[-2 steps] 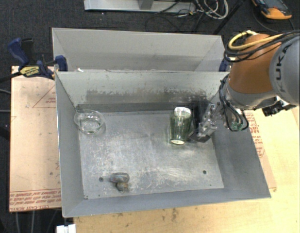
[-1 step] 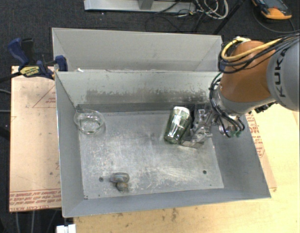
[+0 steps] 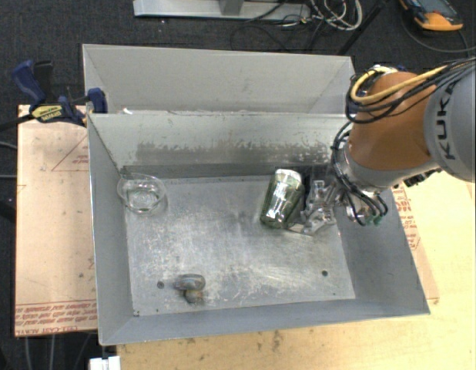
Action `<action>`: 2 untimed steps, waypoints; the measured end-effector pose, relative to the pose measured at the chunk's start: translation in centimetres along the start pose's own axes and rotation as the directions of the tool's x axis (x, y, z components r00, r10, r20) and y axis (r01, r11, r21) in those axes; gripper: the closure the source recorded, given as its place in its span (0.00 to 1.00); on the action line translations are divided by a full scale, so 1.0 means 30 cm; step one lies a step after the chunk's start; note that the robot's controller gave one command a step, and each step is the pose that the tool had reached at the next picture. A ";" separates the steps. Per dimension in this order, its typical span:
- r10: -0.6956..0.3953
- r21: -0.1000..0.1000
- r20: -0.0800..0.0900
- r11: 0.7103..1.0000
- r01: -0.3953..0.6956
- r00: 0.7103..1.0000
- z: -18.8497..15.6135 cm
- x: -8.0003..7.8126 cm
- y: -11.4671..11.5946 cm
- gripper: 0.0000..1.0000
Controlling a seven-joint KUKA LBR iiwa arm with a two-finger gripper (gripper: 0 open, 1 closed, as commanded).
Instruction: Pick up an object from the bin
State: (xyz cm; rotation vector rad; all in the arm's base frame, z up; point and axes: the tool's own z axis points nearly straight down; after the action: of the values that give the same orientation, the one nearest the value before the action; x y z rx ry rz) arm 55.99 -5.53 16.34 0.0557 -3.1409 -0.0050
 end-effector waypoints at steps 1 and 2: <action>0.278 0.003 0.002 0.961 -0.278 0.961 -0.065 -0.066 0.001 1.00; 0.191 0.003 -0.003 0.982 -0.191 0.982 -0.237 -0.037 -0.023 1.00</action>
Offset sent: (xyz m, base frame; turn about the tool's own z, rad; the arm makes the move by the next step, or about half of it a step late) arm -0.0036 -0.0217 0.1340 0.0268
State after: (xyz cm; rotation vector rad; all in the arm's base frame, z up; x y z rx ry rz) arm 57.14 -6.18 23.44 -0.2449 -3.1283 -0.0009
